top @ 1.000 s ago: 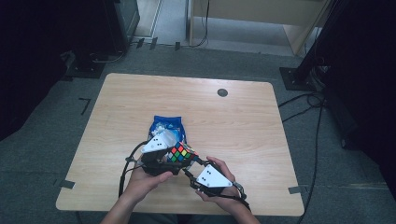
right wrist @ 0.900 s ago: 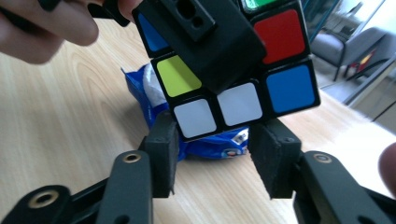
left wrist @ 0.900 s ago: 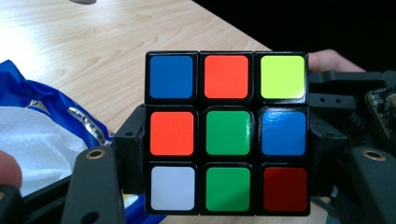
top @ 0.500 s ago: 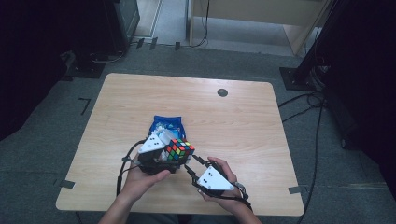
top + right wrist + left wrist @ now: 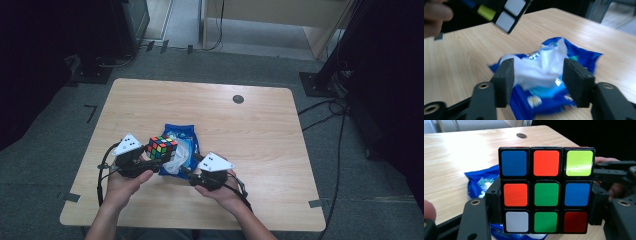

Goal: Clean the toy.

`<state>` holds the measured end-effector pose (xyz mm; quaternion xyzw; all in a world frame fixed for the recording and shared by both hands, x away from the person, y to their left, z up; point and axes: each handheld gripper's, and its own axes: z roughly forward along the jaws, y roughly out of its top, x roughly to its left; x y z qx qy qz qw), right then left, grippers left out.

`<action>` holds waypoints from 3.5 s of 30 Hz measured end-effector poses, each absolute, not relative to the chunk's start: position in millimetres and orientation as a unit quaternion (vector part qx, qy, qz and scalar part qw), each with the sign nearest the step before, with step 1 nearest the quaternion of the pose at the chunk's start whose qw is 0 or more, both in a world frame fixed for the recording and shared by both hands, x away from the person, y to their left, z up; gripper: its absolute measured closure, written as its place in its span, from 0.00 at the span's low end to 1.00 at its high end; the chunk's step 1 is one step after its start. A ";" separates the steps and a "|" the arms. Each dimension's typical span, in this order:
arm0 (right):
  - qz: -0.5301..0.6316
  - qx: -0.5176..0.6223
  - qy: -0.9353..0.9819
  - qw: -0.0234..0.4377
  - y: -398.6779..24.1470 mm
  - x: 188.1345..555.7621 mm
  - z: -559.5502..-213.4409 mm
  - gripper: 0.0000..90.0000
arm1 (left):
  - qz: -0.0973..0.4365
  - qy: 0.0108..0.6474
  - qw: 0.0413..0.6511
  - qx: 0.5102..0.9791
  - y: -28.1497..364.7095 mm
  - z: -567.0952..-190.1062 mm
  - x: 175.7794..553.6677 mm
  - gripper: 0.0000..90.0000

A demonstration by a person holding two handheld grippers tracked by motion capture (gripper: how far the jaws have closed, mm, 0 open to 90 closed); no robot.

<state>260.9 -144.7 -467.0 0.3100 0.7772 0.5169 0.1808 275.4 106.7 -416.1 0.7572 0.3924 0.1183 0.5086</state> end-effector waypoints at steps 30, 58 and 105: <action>0.465 0.354 0.798 0.147 -169.4 287.7 -473.4 0.99 | 0.107 0.357 0.504 0.779 82.9 -433.6 273.5 0.37; 0.577 0.293 0.742 0.174 -188.8 230.7 -414.3 0.99 | 0.135 0.251 0.502 0.817 20.4 -443.5 245.2 0.38; 0.518 0.341 0.751 0.226 -206.3 247.7 -444.8 1.00 | 0.138 0.253 0.548 0.785 37.0 -426.6 244.4 0.38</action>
